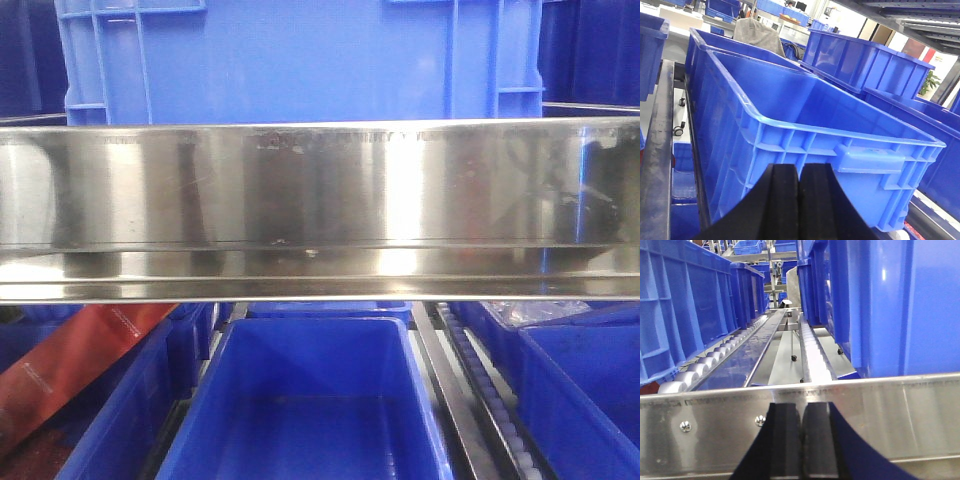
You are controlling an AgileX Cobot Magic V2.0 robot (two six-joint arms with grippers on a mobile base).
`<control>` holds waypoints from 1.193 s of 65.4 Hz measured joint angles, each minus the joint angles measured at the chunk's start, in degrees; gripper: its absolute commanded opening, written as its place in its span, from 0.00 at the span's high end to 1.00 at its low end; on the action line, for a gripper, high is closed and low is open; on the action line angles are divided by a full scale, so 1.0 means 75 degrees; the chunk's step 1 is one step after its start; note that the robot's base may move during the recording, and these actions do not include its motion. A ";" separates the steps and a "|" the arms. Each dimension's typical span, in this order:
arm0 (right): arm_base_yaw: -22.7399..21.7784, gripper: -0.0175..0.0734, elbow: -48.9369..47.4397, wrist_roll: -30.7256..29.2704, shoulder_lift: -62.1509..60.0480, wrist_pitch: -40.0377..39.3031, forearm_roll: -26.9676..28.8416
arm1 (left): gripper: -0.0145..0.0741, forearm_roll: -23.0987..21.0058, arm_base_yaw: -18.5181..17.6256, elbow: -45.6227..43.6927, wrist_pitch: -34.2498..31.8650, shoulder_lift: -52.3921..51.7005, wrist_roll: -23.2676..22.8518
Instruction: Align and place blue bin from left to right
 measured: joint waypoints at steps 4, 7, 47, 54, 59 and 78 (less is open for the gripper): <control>0.0000 0.99 0.0000 0.0000 0.0000 0.0000 0.0000 | 0.96 0.0000 0.0000 0.0000 0.0000 0.0000 0.0000; 0.0000 0.99 0.0000 0.0000 0.0000 0.0000 0.0000 | 0.96 0.0000 0.0000 0.0000 0.0000 0.0000 0.0000; 0.0000 0.99 0.0000 0.0000 0.0000 -0.0007 0.0000 | 0.96 -0.1267 0.0951 0.1786 -0.1511 -0.1081 0.2823; 0.0000 0.99 0.0000 0.0000 0.0000 -0.0007 0.0000 | 0.96 -0.1789 0.1766 0.2541 -0.1739 -0.1580 0.3963; 0.0000 0.99 0.0000 0.0000 0.0000 -0.0007 0.0000 | 0.96 -0.1913 0.2223 0.3008 -0.1752 -0.1927 0.4271; 0.0000 0.99 0.0000 0.0000 0.0000 -0.0007 0.0000 | 0.96 -0.1664 0.3458 0.4248 -0.1450 -0.3488 0.4450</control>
